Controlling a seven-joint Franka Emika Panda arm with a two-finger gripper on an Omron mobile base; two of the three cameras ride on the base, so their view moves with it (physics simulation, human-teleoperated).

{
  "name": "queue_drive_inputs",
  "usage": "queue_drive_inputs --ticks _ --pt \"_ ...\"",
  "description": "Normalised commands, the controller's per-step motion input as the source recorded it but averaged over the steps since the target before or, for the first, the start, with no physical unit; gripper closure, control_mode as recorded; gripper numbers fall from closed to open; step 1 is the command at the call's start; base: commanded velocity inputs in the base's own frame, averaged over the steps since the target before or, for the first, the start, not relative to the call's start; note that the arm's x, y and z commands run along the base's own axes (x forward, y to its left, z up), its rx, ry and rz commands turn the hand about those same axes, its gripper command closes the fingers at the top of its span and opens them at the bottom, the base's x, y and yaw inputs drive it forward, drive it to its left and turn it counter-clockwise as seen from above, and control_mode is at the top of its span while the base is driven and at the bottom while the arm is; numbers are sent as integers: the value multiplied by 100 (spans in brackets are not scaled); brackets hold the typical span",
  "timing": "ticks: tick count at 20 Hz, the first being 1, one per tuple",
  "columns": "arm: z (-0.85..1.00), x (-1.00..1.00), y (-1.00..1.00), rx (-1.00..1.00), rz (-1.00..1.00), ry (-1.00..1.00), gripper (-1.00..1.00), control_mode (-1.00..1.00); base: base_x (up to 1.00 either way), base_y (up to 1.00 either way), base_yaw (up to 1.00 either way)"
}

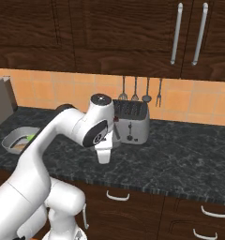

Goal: Take the meat container that has the chicken drumstick and place it on the second highest rack of the freezer. Then take the vegetable container that has the lemon wedge and sweet potato and place it on the highest rack of the freezer.

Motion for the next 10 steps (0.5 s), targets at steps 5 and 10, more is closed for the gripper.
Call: queue_drive_inputs --ticks 5,10 --pt "4 0 0 -3 0 0 100 -100 0 0 0" --pt "0 0 0 0 0 0 100 100 -22 -5 -9"
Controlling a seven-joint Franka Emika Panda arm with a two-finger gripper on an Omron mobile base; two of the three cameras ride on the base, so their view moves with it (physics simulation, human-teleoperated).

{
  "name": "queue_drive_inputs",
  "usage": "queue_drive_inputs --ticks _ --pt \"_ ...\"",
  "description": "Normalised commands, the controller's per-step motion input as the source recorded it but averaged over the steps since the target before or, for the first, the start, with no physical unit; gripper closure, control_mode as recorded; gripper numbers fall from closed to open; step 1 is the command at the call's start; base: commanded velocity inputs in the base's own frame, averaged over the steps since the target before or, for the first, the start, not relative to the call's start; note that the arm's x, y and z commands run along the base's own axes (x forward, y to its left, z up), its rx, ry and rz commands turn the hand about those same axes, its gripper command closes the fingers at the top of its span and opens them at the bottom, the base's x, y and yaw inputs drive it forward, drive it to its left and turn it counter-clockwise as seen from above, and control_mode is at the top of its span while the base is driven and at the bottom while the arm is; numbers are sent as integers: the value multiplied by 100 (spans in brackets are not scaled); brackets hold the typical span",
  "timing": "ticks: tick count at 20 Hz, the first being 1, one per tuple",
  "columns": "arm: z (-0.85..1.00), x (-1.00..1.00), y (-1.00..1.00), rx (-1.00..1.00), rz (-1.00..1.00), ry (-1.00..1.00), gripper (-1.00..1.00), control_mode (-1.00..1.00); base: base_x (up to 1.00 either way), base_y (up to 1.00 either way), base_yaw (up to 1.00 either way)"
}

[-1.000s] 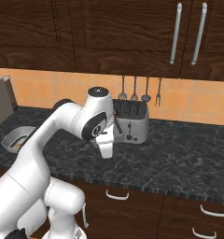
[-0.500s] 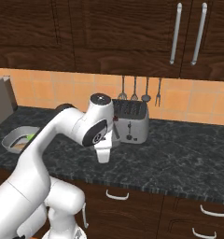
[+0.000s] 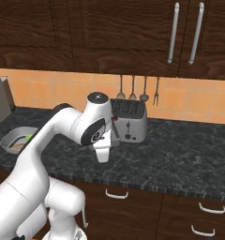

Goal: Take the meat container that has the chicken drumstick and place it on the second highest rack of the freezer. Then take the vegetable container that has the lemon wedge and sweet potato and place it on the highest rack of the freezer.

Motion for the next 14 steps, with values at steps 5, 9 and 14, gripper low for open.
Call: queue_drive_inputs --ticks 5,9,14 --pt "0 0 0 0 0 0 100 100 -52 3 -70" --pt "0 0 0 0 0 0 100 100 -26 9 -90" --pt "0 0 0 0 0 0 100 100 -47 21 -73"
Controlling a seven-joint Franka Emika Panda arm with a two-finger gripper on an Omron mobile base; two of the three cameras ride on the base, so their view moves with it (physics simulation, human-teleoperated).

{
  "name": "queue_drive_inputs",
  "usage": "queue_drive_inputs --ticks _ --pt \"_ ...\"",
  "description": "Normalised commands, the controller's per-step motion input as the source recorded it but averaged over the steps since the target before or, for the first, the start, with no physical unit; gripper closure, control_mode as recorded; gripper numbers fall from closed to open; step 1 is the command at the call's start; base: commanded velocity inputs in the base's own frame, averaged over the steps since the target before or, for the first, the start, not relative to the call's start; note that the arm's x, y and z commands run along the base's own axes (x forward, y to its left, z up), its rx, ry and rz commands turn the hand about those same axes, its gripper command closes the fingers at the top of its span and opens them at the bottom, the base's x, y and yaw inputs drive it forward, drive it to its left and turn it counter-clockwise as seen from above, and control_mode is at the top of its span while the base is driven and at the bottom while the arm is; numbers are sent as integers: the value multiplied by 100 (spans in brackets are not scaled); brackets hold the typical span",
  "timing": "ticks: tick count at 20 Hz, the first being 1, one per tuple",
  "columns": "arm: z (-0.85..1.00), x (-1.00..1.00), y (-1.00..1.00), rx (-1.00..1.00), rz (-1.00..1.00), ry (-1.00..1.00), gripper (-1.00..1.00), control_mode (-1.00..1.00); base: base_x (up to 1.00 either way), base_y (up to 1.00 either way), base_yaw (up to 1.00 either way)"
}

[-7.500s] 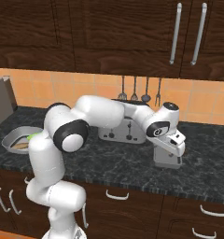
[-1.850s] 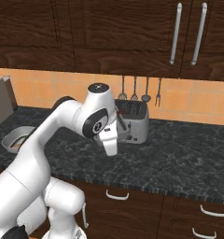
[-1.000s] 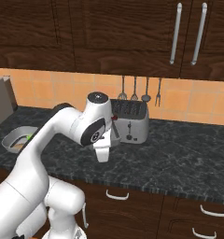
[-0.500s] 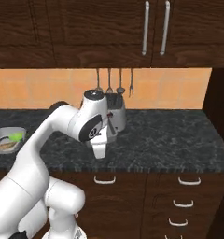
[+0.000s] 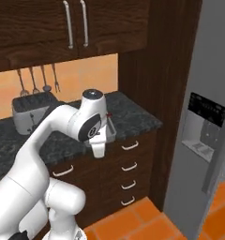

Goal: Take the meat container that has the chicken drumstick and place it on the second highest rack of the freezer. Then take the vegetable container that has the lemon wedge and sweet potato and place it on the highest rack of the freezer.

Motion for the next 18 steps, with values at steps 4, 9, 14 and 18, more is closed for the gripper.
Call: queue_drive_inputs --ticks 4,9,14,18 --pt "0 0 0 0 0 0 100 100 -71 32 -52" --pt "0 0 0 0 0 0 100 100 -30 3 -77" --pt "0 0 0 0 0 0 100 100 0 -3 -91" --pt "0 0 0 0 0 0 100 100 42 -41 -70"
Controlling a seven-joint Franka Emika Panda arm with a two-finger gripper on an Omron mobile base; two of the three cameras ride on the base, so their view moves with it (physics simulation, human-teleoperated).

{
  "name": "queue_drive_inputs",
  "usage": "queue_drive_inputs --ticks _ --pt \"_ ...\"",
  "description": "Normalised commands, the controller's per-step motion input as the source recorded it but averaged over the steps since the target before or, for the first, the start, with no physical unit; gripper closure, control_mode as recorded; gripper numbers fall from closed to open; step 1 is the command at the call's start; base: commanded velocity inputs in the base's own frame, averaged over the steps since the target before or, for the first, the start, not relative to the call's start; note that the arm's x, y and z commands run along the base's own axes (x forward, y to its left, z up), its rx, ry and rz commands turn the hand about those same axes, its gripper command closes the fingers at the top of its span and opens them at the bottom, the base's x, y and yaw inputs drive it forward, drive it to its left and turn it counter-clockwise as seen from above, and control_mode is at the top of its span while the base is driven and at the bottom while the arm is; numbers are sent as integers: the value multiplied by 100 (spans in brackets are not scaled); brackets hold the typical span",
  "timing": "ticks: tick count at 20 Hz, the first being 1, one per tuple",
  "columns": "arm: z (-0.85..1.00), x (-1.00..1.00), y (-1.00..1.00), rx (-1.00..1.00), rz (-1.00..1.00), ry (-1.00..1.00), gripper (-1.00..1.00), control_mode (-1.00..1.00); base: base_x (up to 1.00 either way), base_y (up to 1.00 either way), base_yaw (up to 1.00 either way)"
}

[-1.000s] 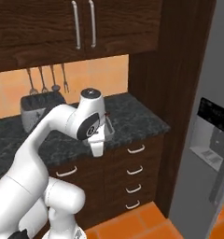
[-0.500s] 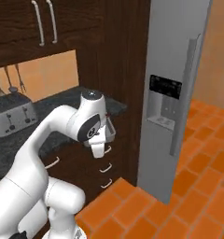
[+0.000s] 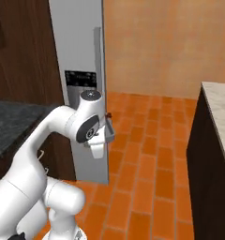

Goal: Take the meat container that has the chicken drumstick and place it on the second highest rack of the freezer. Then take the vegetable container that has the lemon wedge and sweet potato and place it on the highest rack of the freezer.

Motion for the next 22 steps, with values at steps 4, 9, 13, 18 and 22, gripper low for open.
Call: queue_drive_inputs --ticks 4,9,13,18,22 --pt "0 0 0 0 0 0 100 100 100 -86 6" --pt "0 0 0 0 0 0 100 100 100 -90 30" --pt "0 0 0 0 0 0 100 100 99 -80 32" --pt "0 0 0 0 0 0 100 100 98 -33 20" --pt "0 0 0 0 0 0 100 100 100 -12 10"
